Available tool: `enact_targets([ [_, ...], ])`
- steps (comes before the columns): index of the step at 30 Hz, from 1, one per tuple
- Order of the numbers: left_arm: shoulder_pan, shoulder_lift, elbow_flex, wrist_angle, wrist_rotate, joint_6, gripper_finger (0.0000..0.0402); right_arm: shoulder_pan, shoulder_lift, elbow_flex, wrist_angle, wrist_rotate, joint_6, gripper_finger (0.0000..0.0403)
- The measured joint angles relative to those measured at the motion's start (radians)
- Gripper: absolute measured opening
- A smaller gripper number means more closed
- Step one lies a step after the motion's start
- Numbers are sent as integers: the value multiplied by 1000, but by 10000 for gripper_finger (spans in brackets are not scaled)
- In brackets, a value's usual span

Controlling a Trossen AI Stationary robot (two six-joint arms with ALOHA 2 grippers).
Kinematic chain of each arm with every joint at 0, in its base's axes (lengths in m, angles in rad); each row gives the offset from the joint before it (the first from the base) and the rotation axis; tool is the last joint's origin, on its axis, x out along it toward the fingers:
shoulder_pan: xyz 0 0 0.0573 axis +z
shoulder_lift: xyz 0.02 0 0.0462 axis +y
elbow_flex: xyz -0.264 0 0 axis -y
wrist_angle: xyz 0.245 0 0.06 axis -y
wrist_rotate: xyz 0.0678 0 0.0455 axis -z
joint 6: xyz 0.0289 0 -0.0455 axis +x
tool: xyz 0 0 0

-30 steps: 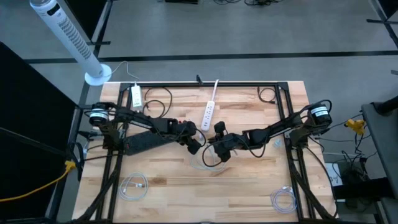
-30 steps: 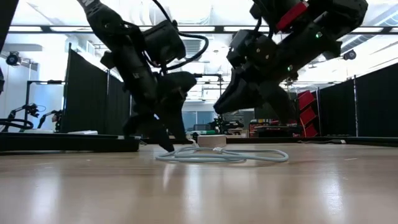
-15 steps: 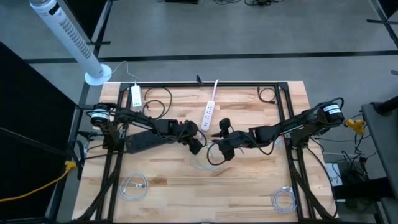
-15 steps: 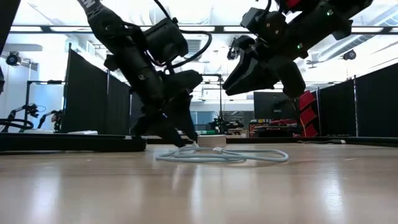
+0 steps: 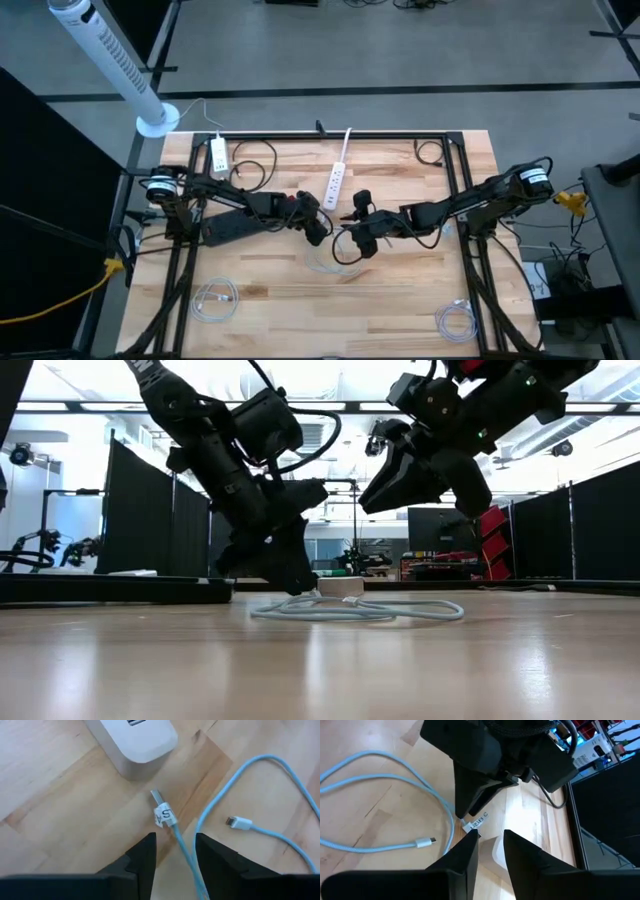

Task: Insert USB
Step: Insert the light blue USB cable into the right white outlet

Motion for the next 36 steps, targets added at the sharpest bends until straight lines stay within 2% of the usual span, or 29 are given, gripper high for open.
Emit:
enact_targets([
  [5,-30,0,0,0,-23,79,112,0,0,0,1,0,6,63],
  [10,-65,-1,39,-8,-72,164,133,0,1,0,17,0,6,56],
  [13,-64,-1,66,-76,-86,162,152,0,1,0,33,0,6,52],
  [18,-60,-1,103,-208,-176,117,171,0,1,0,46,0,14,57],
  [30,-59,-1,107,-197,-134,106,159,0,2,0,87,-2,22,69],
  [34,-59,16,148,-212,-131,136,155,0,2,0,116,-5,17,60],
  [36,-59,49,188,-272,-131,150,156,0,2,0,133,-5,17,55],
])
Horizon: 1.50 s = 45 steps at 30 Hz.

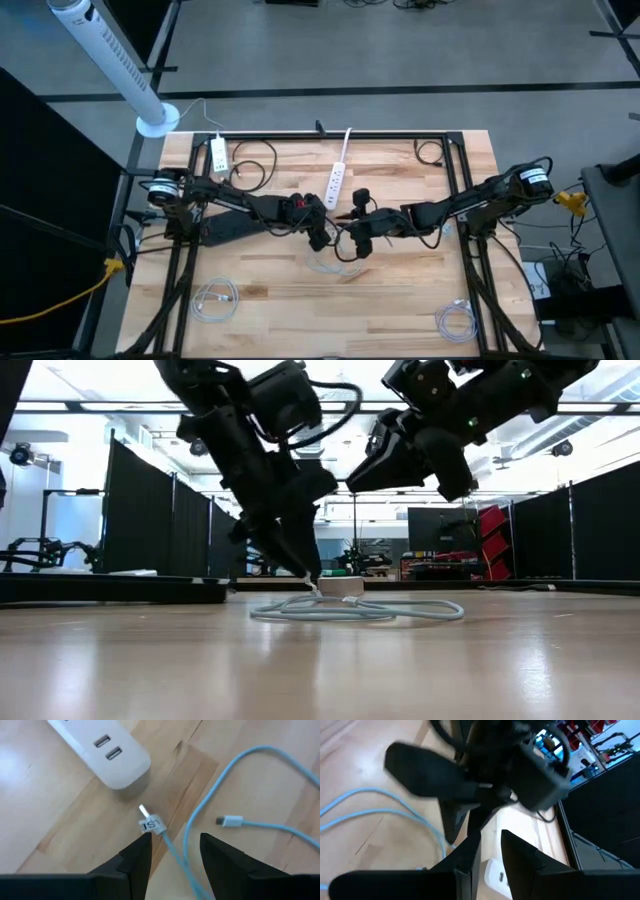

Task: Insert USB
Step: Insert the light blue USB cable into the right white outlet

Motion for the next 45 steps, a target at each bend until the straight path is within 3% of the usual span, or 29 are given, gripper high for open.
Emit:
enact_targets([
  [5,3,97,129,-210,-8,30,164,0,0,0,12,-3,6,48],
  [9,3,133,207,-253,-27,51,173,0,0,0,10,-3,30,55],
  [19,9,155,203,-259,-27,59,158,0,0,0,-57,-2,51,74],
  [22,9,155,194,-252,-24,67,131,0,0,0,-77,-2,51,70],
  [27,6,144,191,-253,11,112,19,0,0,0,-130,8,31,56],
  [35,-7,-11,188,-224,32,134,2,1,1,0,-209,48,1,38],
  [37,-4,-44,188,-203,53,132,2,6,1,0,-203,113,15,35],
  [41,27,-95,188,-187,168,112,1,36,1,0,-197,339,-65,23],
  [45,85,-116,186,-188,256,92,1,81,1,0,-153,420,-193,11],
])
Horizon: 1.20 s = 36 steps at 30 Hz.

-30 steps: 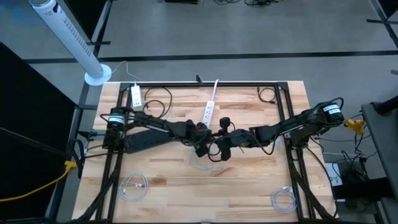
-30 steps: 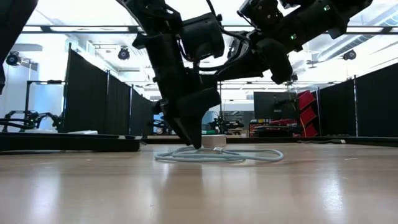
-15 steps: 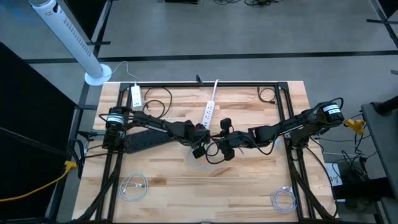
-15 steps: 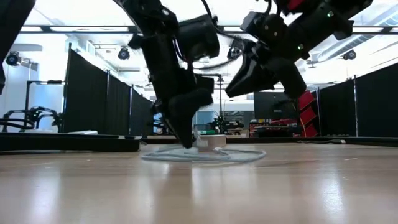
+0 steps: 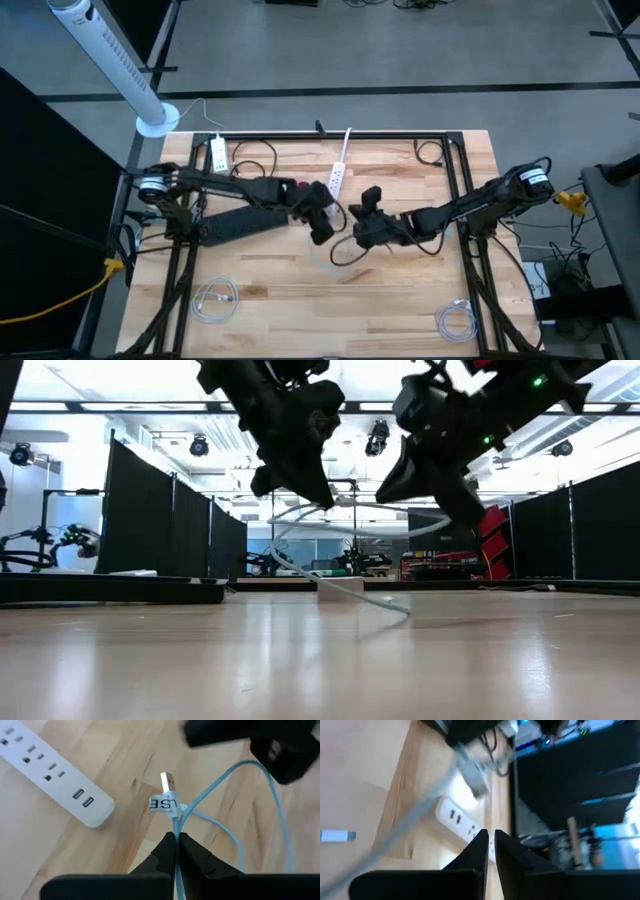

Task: Insert USB
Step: Insert the light blue USB cable into the right white outlet

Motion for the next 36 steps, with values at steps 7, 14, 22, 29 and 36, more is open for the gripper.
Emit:
enact_targets([
  [7,107,23,-2,47,253,-23,0,69,0,0,91,59,-257,1],
  [14,170,44,-4,191,453,-72,0,115,1,0,110,102,-490,9],
  [22,183,44,-4,208,512,-87,0,122,0,0,172,202,-524,127],
  [29,181,44,-4,210,520,-65,0,122,0,0,168,215,-517,184],
  [36,181,44,-4,281,548,-78,0,120,1,0,156,214,-526,163],
])
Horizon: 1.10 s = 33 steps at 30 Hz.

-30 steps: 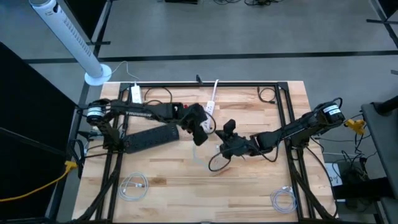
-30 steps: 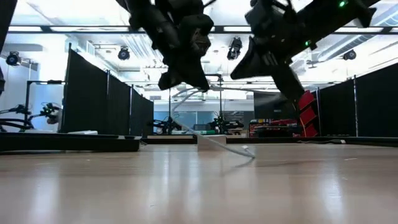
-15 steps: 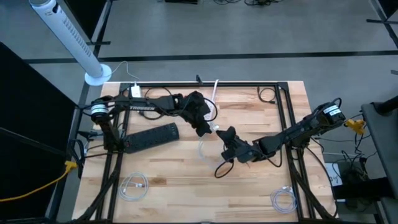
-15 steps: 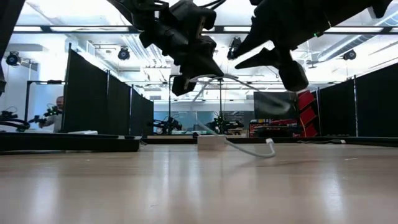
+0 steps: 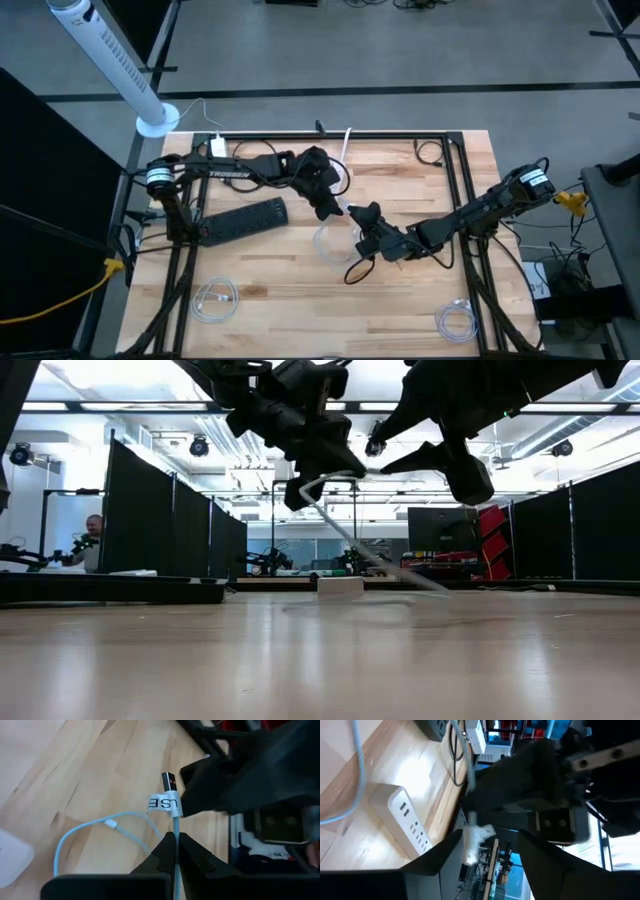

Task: Insert USB
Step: Insert the light blue USB cable into the right white outlet

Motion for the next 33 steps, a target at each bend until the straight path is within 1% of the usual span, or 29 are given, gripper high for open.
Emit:
enact_targets([
  [9,-5,0,0,57,14,-19,0,-11,0,0,2,0,-62,104],
  [16,-18,0,0,92,12,-16,0,-34,0,0,3,0,-54,62],
  [21,-18,0,0,92,9,2,0,-34,0,0,4,2,-25,17],
  [25,-18,0,0,95,8,17,5,-37,0,0,4,3,79,17],
  [33,-18,-12,0,93,2,77,30,-49,0,0,1,-13,251,17],
])
